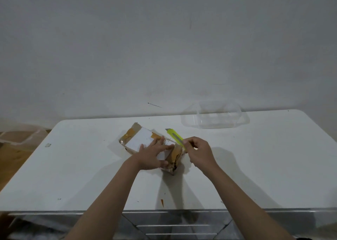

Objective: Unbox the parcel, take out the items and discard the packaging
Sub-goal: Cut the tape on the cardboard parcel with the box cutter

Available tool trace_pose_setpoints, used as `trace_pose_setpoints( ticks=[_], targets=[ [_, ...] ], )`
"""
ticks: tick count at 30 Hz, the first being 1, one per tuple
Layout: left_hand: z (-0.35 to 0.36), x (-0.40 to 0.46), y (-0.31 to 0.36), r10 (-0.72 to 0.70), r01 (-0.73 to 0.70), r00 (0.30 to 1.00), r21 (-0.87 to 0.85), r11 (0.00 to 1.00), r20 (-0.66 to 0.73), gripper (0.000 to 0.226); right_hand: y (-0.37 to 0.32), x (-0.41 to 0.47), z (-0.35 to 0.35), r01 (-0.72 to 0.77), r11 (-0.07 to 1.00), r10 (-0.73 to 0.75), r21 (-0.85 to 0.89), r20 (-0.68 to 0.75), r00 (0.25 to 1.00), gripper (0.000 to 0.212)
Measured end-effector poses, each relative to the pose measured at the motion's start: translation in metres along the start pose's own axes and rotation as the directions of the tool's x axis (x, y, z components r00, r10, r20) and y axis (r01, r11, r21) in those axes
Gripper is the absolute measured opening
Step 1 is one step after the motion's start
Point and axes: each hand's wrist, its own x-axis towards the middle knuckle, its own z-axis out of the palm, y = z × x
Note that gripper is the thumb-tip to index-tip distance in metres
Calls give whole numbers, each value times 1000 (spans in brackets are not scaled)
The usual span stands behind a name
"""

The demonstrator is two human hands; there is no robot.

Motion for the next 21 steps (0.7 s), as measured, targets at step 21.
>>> trace_pose_setpoints(
  ticks=[21],
  targets=[
    [3,-1,-2,13,-13,1000,-54,998,-5,66,24,4,-2,35,990,-20,136,-112,994,30]
  ],
)
